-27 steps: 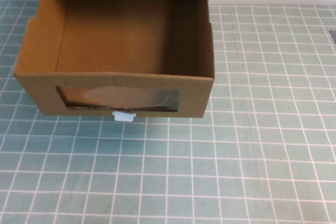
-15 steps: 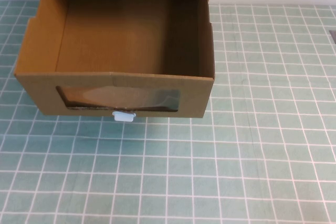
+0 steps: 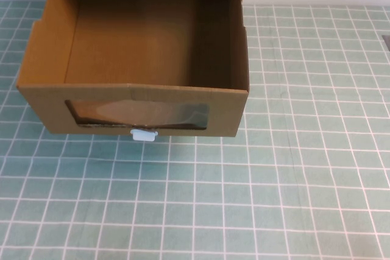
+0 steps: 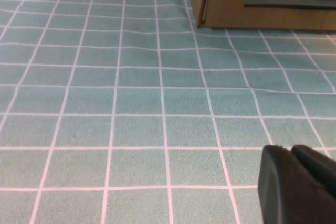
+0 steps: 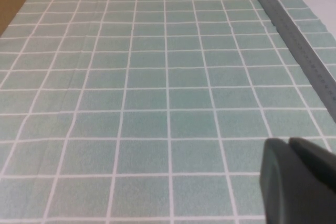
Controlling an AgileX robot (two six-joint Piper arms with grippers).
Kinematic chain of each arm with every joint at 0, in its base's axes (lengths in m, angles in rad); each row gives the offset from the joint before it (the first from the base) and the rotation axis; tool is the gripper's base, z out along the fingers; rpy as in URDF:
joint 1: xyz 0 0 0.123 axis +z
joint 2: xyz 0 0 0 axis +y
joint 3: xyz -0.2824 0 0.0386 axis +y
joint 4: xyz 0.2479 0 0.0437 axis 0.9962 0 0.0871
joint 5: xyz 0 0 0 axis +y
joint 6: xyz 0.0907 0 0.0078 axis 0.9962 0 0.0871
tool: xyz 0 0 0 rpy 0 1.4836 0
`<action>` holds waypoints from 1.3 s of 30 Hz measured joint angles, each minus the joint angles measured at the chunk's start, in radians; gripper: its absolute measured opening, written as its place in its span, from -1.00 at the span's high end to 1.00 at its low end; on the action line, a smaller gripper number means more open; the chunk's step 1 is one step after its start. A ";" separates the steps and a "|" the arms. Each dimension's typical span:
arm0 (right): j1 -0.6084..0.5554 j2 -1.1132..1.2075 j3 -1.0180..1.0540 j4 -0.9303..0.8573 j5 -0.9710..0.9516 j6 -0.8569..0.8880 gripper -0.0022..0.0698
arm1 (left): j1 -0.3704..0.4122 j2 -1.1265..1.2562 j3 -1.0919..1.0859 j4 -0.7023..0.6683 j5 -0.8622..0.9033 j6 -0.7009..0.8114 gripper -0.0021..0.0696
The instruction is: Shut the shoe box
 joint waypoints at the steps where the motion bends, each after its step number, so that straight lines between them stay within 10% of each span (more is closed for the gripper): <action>1: 0.000 0.000 0.000 0.000 -0.002 0.000 0.98 | 0.000 0.000 0.000 0.000 -0.002 0.000 0.96; 20: 0.000 0.000 0.002 0.001 -0.232 0.000 0.98 | 0.000 0.000 0.000 -0.008 -0.129 -0.006 0.96; 39: 0.000 -0.002 0.002 -0.003 -0.951 0.000 0.98 | 0.000 0.000 0.000 -0.014 -0.850 -0.093 0.96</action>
